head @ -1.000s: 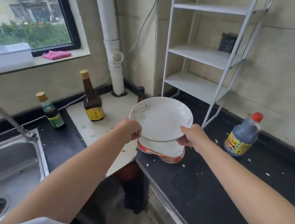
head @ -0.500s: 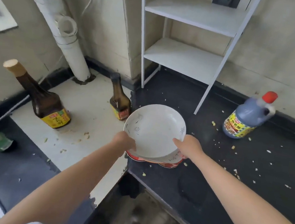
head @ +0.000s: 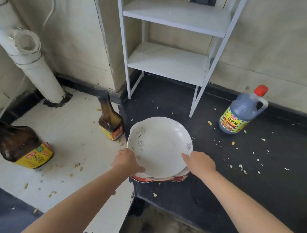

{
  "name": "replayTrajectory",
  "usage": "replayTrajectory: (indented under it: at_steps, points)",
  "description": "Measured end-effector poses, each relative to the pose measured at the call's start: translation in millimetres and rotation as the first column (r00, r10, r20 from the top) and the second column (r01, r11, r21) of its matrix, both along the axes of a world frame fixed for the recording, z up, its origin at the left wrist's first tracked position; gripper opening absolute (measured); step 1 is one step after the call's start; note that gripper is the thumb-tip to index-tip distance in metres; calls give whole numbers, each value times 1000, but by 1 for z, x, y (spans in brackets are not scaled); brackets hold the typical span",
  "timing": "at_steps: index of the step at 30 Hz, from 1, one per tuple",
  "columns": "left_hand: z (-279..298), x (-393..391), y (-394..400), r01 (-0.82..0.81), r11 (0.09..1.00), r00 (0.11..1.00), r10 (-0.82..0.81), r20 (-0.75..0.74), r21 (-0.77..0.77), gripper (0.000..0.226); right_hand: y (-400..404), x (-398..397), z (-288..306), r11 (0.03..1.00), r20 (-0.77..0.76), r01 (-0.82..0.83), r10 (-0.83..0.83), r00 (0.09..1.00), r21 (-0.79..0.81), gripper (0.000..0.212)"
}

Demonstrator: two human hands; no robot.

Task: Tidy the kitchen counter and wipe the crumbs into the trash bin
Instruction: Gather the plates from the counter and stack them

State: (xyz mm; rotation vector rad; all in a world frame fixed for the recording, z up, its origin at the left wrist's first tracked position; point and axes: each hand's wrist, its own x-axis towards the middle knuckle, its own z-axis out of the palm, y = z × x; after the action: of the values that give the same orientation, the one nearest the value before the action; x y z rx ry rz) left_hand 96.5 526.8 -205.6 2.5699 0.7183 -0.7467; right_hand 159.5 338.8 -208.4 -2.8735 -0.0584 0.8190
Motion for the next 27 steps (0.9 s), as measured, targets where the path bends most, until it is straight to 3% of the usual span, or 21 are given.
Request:
replayTrajectory:
  at_steps: [2,4,8,13,16,22,27]
  points:
    - [5,1,0,50,996,999,-50,-2,75,62,1,-4,3,998,40,18,-16,999,-64,55]
    - [14,1,-1,144,957,989,-145,-15,250,56,1,-9,4,993,50,57,-52,997,-106,61]
    - [30,9,-16,222,862,961,-273,48,455,54,-10,-20,19,996,170,63,-51,984,-66,57]
    - [60,23,-104,433,742,848,-527,47,511,39,-94,-38,69,989,333,126,-93,938,-79,49]
    - [84,24,-174,454,728,778,-605,170,514,37,-156,-57,98,987,433,155,-118,894,-51,46]
    - [131,-13,-328,480,743,604,-665,439,466,33,-306,-122,153,980,621,200,-155,769,-3,45]
    - [161,-47,-443,531,718,463,-691,556,450,32,-416,-177,175,972,689,227,-210,693,68,45]
